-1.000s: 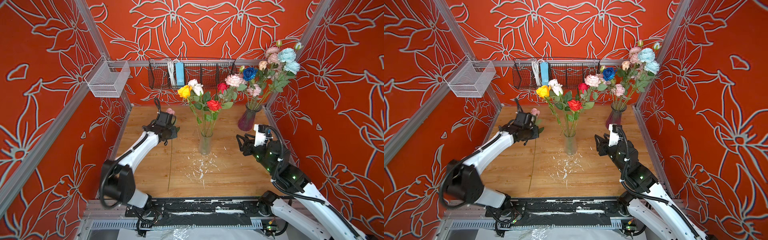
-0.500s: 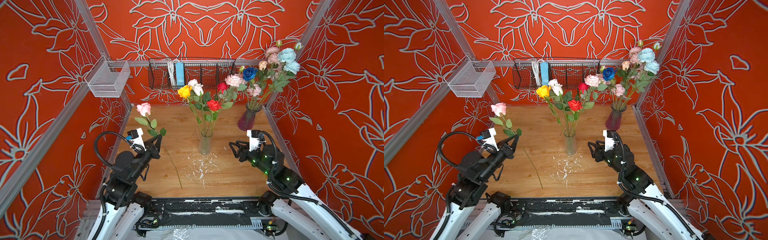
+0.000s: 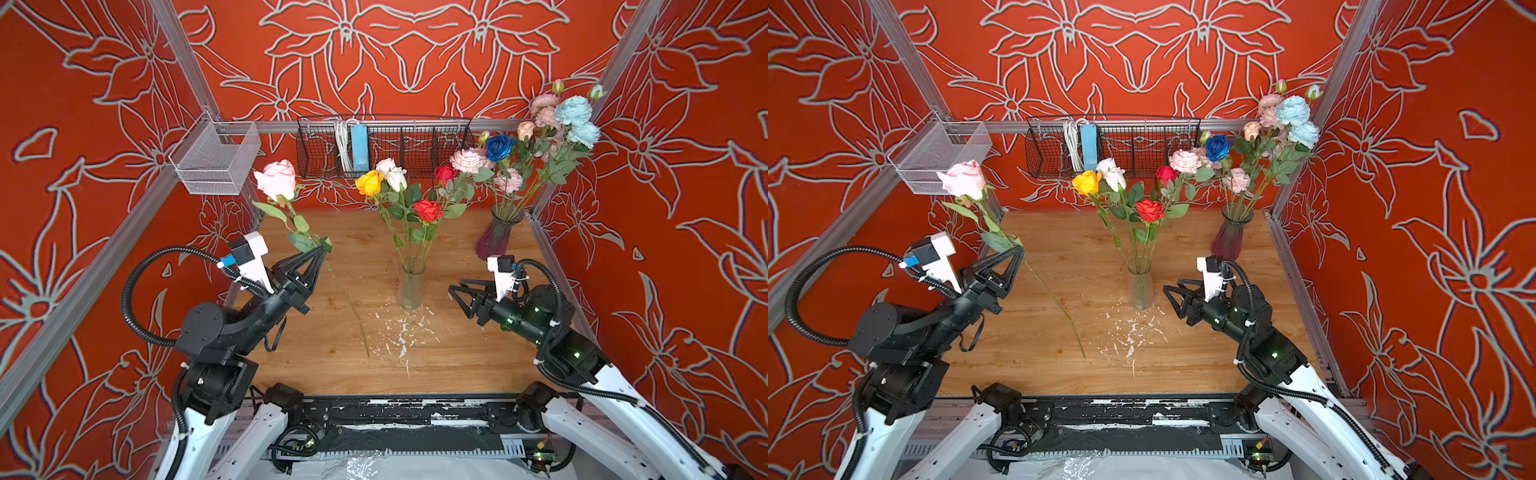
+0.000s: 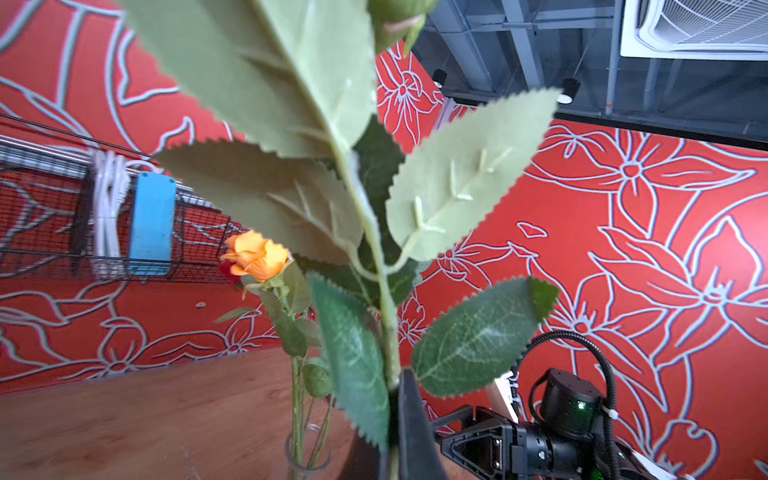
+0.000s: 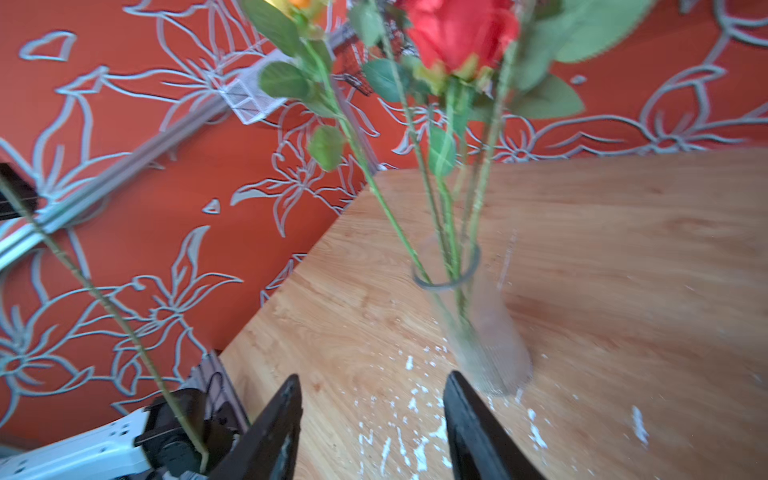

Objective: Arrange the flowers into the vase
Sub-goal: 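Close the right gripper on the pink rose stem while the left holds it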

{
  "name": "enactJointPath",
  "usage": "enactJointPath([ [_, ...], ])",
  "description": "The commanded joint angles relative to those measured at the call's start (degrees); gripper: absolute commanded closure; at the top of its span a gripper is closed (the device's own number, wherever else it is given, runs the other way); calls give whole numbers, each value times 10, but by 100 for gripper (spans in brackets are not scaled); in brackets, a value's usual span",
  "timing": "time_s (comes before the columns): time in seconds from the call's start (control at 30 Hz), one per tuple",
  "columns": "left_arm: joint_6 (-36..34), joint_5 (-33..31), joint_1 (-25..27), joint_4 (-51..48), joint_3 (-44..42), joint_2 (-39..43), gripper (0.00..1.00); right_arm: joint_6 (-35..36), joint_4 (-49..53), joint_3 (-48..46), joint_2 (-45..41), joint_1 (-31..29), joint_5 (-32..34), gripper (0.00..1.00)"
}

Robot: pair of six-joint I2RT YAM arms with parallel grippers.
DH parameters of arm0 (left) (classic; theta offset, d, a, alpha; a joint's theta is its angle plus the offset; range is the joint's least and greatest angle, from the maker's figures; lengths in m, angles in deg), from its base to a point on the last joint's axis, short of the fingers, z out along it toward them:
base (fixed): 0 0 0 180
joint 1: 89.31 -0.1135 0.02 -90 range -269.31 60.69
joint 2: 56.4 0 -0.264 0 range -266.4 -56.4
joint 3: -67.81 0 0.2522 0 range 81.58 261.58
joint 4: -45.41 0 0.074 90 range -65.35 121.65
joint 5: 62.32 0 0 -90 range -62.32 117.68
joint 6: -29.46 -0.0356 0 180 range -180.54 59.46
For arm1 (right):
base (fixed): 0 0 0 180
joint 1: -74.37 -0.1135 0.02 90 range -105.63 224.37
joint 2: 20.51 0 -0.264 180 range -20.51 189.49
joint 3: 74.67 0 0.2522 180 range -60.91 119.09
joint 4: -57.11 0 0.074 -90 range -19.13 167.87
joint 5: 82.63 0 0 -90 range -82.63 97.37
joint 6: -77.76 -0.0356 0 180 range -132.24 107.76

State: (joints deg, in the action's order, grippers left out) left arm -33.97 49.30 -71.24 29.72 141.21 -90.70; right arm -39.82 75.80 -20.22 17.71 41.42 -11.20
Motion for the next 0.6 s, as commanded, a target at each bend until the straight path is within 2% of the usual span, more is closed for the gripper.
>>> enactJointPath([
  [0.0, -45, 2, 37, 20, 32, -27, 100, -8, -48, 33, 20, 1, -46, 44],
  [0.17, -114, -87, 121, 11, 68, -97, 100, -2, -61, 78, 47, -5, -96, 44],
  [0.27, -113, -100, 148, 49, 81, -152, 100, -3, -80, 105, 65, -20, -131, 44],
  [0.43, -106, -102, 180, 82, 124, -250, 100, 38, -52, 175, 120, -63, -144, 45],
  [0.57, -101, -108, 200, 98, 142, -289, 100, 79, -25, 220, 162, -93, -138, 45],
])
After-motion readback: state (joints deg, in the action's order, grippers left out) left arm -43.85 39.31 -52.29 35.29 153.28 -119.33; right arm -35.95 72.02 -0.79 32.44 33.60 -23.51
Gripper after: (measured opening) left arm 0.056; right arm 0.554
